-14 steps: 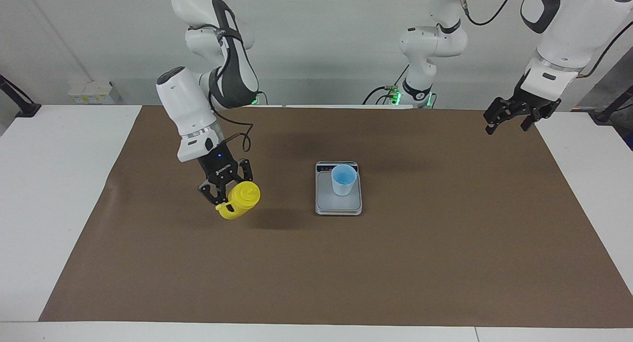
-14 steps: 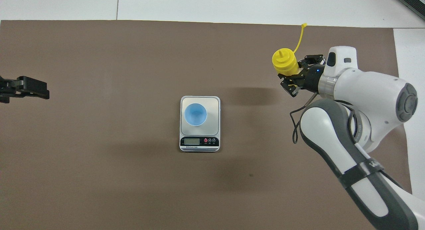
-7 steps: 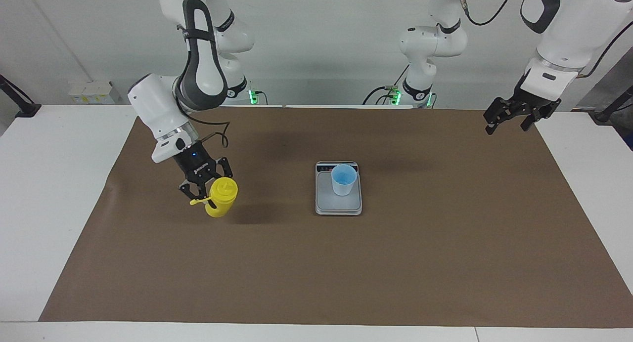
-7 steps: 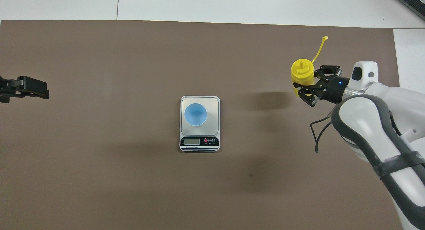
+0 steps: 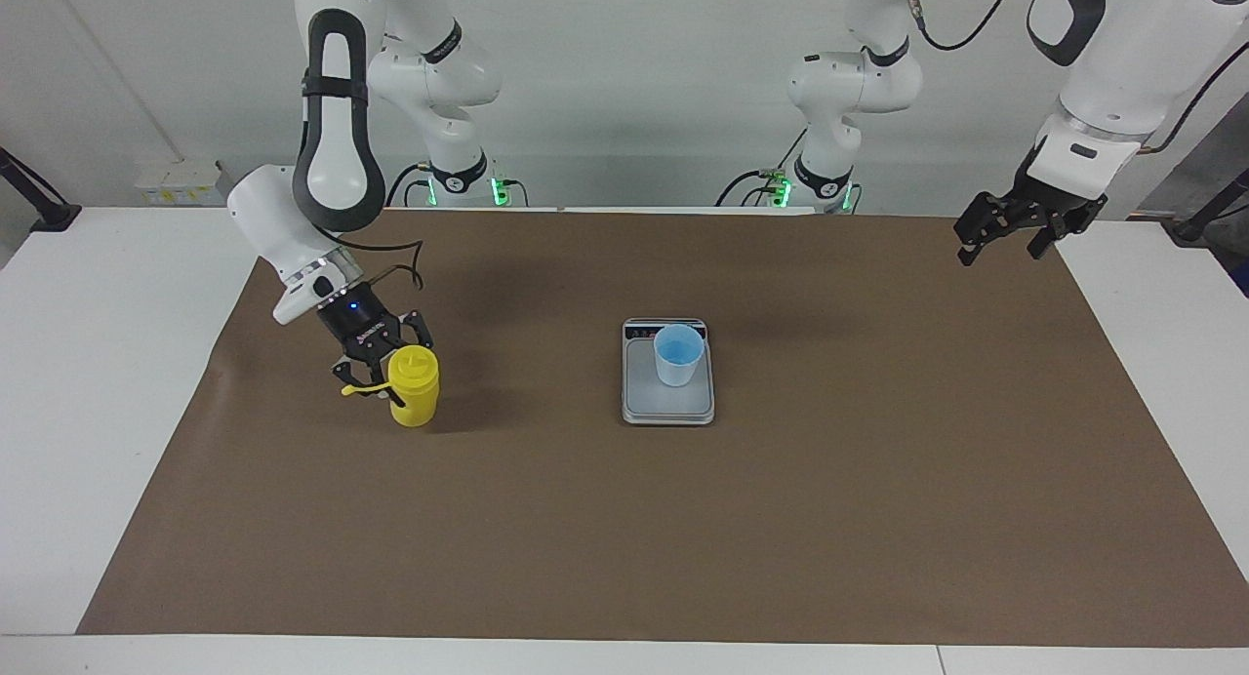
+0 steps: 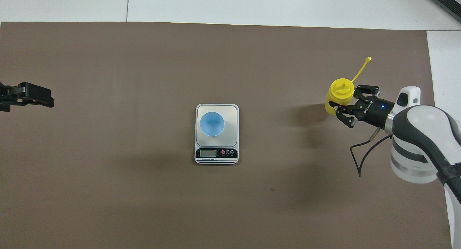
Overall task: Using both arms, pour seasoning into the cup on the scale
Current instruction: 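Raise the bottle upright and carry it back with the right gripper, then lower the yellow bottle onto the table with the right gripper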
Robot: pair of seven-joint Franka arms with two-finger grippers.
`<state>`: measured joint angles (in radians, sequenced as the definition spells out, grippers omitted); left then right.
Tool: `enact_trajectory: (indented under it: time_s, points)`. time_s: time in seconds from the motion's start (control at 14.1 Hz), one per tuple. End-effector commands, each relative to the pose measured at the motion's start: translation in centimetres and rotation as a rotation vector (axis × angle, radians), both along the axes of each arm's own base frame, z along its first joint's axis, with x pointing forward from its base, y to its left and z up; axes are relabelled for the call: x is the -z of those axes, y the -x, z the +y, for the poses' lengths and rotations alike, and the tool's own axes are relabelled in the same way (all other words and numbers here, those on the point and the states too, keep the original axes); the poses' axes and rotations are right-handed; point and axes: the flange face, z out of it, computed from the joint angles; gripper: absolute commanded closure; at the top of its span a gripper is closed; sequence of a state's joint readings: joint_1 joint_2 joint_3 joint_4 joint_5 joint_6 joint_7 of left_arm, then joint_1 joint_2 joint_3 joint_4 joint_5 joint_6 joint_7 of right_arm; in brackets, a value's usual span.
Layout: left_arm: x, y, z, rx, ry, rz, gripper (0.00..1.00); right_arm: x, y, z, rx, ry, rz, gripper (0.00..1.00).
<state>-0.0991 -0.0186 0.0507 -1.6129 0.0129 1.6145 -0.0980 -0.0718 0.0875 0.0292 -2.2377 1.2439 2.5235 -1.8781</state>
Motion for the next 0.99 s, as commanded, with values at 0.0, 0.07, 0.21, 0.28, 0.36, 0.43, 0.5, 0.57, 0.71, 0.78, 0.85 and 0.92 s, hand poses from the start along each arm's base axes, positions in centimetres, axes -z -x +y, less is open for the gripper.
enact_trajectory:
  time_s: [0.0,0.07,0.21,0.28,0.36,0.43,0.5,0.57,0.71,0.78,0.85,0.92]
  points:
    - [0.0,0.9,0.2,-0.001,0.008,0.001,0.0,-0.3,1.7,-1.4,0.002,-0.044,-0.027,0.72]
    - [-0.1,0.9,0.2,-0.001,0.008,-0.001,0.0,-0.1,2.0,-1.5,0.013,-0.06,-0.022,0.72]
    - [0.0,0.9,0.2,0.0,0.008,0.001,0.0,0.5,2.4,-1.7,0.035,-0.092,-0.013,0.71]
    - [-0.1,0.9,0.2,0.0,0.008,-0.001,0.0,0.9,2.6,-2.0,0.043,-0.111,-0.026,0.7]
    - [-0.1,0.9,0.2,-0.001,0.008,-0.001,0.0,1.4,2.9,-2.2,0.045,-0.121,-0.034,0.7]
    - [0.0,0.9,0.2,0.0,0.008,0.001,0.0,1.8,3.2,-2.6,0.056,-0.126,-0.037,0.69]
    - [-0.1,0.9,0.2,0.0,0.008,-0.002,0.0,1.8,3.3,-2.6,0.055,-0.126,-0.039,0.67]
    - [0.0,0.9,0.2,0.0,0.008,0.001,0.0,1.9,3.3,-2.6,0.056,-0.128,-0.038,0.66]
    - [0.0,0.9,0.2,0.0,0.008,0.001,0.0,2.3,3.6,-2.7,0.061,-0.141,-0.037,0.66]
    - [0.0,0.9,0.2,-0.003,0.008,0.001,0.0,2.4,3.7,-2.7,0.063,-0.146,-0.041,0.65]
    - [0.0,0.9,0.1,-0.001,0.008,0.001,0.0,2.5,3.7,-2.7,0.065,-0.148,-0.04,0.64]
    - [0.0,0.9,-0.2,0.005,0.008,0.001,0.0,2.7,3.8,-2.7,0.067,-0.15,-0.036,0.61]
